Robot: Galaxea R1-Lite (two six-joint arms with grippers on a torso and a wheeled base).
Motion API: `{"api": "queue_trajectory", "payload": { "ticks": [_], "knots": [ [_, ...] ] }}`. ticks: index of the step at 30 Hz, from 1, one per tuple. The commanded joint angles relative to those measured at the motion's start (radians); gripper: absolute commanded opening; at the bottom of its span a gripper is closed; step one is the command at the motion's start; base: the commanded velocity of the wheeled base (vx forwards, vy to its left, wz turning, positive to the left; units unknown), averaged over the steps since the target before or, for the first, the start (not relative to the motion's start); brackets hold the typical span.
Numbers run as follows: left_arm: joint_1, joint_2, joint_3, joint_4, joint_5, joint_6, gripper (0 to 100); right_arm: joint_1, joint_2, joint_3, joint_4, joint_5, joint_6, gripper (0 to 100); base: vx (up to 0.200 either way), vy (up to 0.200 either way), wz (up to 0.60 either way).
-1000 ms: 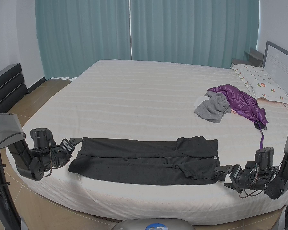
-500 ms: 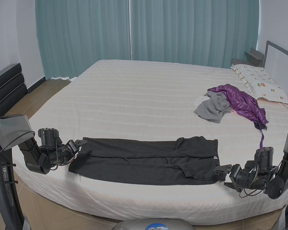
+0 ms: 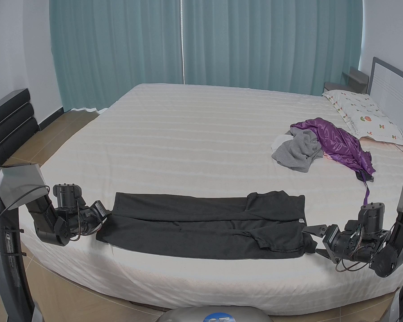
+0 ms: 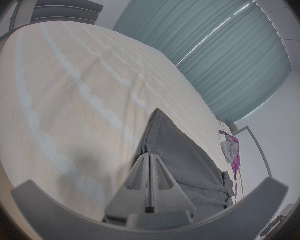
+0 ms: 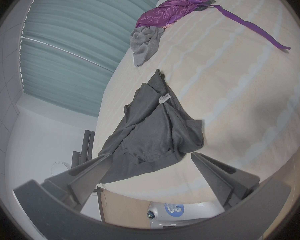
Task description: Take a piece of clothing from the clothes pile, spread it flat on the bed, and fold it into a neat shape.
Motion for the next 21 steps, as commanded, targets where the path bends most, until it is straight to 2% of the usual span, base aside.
{"api": "queue_trajectory", "payload": {
  "ticks": [1,14,21],
  "knots": [
    [0.018,0.002,0.002,-0.003,0.013,-0.006,0,-0.004,-0.004,-0.022,0.0,-0.009,-0.003,100,0.0,0.0,0.0],
    [0.015,0.009,-0.007,-0.006,0.015,-0.006,0,-0.038,0.131,-0.179,0.005,0.002,-0.083,100,0.0,0.0,0.0],
    [0.015,0.009,-0.007,-0.006,0.015,-0.006,0,-0.052,0.211,-0.263,0.009,0.056,-0.135,100,0.0,0.0,0.0]
  ]
}}
